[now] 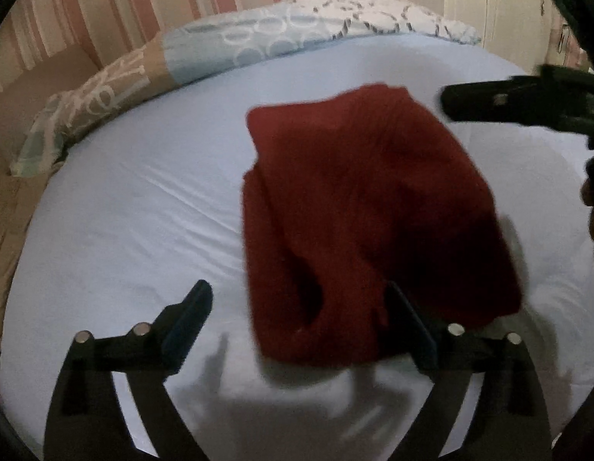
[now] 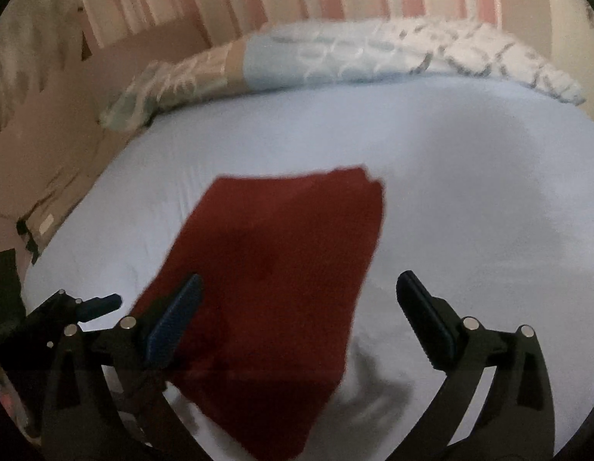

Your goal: Fold small clothes

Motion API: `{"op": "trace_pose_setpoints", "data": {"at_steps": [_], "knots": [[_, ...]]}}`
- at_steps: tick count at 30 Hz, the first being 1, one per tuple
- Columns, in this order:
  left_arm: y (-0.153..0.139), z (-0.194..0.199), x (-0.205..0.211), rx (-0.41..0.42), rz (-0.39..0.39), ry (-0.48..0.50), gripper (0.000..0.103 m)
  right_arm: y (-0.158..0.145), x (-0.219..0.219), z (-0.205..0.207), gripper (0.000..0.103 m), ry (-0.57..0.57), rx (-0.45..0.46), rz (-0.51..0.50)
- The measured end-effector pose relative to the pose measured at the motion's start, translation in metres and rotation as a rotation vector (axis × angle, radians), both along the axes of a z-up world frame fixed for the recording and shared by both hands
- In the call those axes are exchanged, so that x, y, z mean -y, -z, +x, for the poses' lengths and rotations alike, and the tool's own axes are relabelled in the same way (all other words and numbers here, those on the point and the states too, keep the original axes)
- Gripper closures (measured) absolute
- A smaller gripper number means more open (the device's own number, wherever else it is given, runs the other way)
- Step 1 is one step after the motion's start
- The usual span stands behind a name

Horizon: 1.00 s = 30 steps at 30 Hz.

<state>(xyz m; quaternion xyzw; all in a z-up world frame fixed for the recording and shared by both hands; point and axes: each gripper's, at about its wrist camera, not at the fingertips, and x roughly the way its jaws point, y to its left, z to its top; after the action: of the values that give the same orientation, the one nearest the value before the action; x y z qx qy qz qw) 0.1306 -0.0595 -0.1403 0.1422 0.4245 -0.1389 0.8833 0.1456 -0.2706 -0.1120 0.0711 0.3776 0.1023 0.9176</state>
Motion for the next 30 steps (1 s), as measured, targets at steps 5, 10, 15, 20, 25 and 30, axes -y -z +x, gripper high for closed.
{"op": "trace_pose_setpoints", "data": {"at_steps": [5, 10, 15, 20, 25, 30], "knots": [[-0.024, -0.008, -0.026, 0.017, -0.056, -0.024, 0.010, -0.004, 0.008, -0.037, 0.003, 0.140, 0.044, -0.127], [-0.012, 0.004, -0.055, -0.016, -0.071, -0.088, 0.003, 0.029, -0.005, -0.052, 0.003, 0.146, -0.019, -0.233], [0.003, 0.010, -0.059, -0.008, -0.018, -0.110, 0.002, 0.056, -0.034, -0.053, 0.003, 0.092, -0.043, -0.377], [0.037, 0.023, -0.071, -0.059, -0.002, -0.129, 0.001, 0.085, -0.021, -0.042, 0.003, 0.089, -0.093, -0.441], [0.045, 0.026, -0.076, -0.052, -0.007, -0.131, 0.001, 0.095, -0.021, -0.042, 0.003, 0.074, -0.078, -0.448], [0.037, 0.021, -0.084, -0.065, -0.057, -0.147, 0.001, 0.085, -0.020, -0.048, 0.003, 0.082, -0.059, -0.401]]}}
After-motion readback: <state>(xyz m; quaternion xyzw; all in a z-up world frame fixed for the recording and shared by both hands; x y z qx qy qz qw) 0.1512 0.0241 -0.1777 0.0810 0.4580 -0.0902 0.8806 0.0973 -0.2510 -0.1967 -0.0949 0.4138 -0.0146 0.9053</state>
